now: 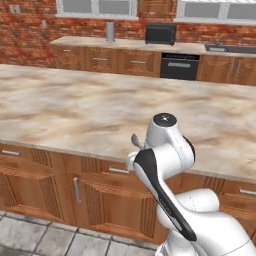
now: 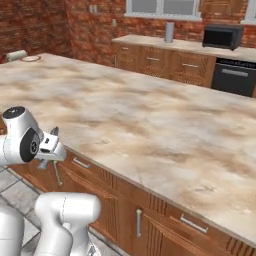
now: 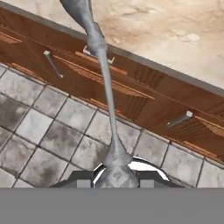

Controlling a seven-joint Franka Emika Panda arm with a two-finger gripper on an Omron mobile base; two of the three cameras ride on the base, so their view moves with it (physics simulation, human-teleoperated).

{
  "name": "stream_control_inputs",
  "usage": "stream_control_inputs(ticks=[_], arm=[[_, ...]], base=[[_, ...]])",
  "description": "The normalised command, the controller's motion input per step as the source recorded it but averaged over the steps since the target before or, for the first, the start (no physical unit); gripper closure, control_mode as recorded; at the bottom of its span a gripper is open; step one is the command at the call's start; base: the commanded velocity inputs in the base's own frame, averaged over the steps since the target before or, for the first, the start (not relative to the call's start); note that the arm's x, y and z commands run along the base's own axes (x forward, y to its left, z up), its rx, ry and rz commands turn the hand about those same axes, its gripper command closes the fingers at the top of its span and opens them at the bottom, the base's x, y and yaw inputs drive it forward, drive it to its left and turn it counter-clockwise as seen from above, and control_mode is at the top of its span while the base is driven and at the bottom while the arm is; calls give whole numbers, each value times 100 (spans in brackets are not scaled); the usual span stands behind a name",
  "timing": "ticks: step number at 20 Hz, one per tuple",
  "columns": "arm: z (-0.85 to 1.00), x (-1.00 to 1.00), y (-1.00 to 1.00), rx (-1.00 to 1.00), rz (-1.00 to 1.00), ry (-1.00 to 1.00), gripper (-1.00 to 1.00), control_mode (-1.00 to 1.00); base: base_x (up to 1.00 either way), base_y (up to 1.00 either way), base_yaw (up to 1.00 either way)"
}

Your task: Take the fork and place it on the left side of the plate. Then take the spoon and place it on the right side of the plate. Make sure they're directly next to the plate.

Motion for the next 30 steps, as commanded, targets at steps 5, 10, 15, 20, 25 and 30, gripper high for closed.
stream_control_inputs(ticks=[5,10,15,20,25,30], arm=[[0,0,0,0,0,0,100,100],[0,0,0,0,0,0,100,100],[0,0,0,0,0,0,100,100],[0,0,0,0,0,0,100,100],[0,0,0,0,0,0,100,100],[0,0,0,0,0,0,100,100]], base=[[14,100,15],[24,100,9],[30,100,3],[24,100,2],[26,100,0],[33,100,0]])
